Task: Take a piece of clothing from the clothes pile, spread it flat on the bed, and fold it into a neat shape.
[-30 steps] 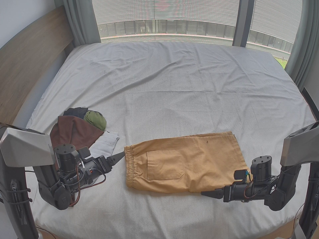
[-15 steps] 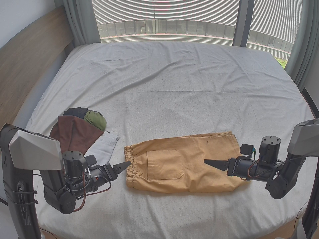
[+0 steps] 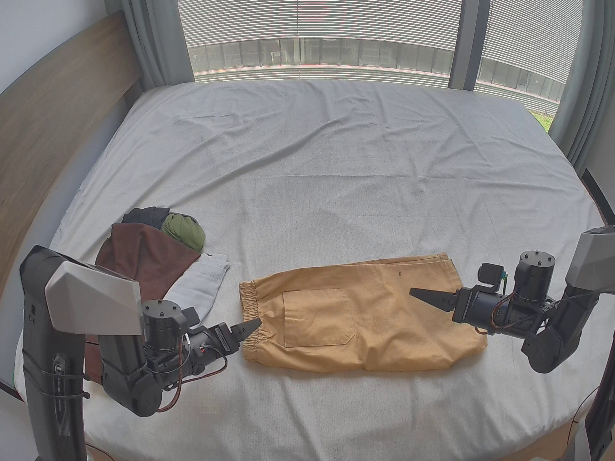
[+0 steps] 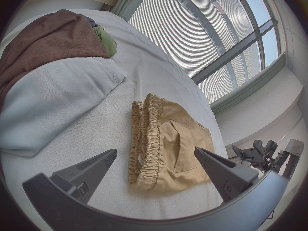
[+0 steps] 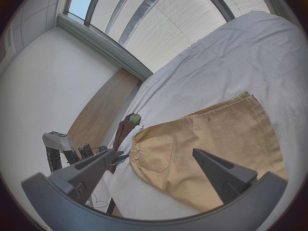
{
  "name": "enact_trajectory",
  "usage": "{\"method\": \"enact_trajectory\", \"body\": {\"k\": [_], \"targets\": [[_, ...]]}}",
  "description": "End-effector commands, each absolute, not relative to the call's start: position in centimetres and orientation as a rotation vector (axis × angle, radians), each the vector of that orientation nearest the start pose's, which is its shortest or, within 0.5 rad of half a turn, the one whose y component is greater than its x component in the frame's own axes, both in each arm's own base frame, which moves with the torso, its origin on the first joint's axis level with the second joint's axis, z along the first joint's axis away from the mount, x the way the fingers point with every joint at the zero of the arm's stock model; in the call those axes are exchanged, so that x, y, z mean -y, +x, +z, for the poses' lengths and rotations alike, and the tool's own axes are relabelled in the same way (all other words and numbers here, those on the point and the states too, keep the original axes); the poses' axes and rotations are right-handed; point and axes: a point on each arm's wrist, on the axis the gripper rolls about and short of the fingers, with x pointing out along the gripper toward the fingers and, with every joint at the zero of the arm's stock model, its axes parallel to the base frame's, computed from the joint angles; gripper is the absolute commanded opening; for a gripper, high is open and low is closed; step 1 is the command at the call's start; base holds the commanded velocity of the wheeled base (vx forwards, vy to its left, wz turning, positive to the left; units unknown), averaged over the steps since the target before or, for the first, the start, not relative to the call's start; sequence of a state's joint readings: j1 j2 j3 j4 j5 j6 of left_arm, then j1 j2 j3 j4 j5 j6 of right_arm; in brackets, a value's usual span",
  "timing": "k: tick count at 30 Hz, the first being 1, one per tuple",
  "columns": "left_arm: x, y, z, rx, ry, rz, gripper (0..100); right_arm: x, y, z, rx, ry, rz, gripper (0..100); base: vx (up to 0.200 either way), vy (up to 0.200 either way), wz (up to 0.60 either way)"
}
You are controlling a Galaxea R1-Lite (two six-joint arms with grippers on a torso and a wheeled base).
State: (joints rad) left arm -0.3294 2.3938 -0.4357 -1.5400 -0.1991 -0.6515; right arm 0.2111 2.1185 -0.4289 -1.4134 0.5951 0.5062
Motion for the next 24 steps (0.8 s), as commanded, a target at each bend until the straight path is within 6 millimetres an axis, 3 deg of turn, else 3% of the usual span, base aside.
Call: {"method": "enact_trajectory", "body": {"k": [1, 12, 24], "targets": [[11.1, 30.1, -4.3, -0.608, -0.593, -0.360, 100, -7.7, 29.5, 4.8, -0.474, 0.528, 0.718, 100, 0.000, 0.000, 0.00], [12.8, 30.7, -6.6, -0.656, -0.577, -0.385, 100, -7.8, 29.6, 4.7, -0.472, 0.527, 0.723, 100, 0.000, 0.000, 0.00], [14.2, 32.8, -6.0, -0.646, -0.583, -0.405, 100, -7.8, 29.6, 4.7, -0.474, 0.527, 0.722, 100, 0.000, 0.000, 0.00]]}}
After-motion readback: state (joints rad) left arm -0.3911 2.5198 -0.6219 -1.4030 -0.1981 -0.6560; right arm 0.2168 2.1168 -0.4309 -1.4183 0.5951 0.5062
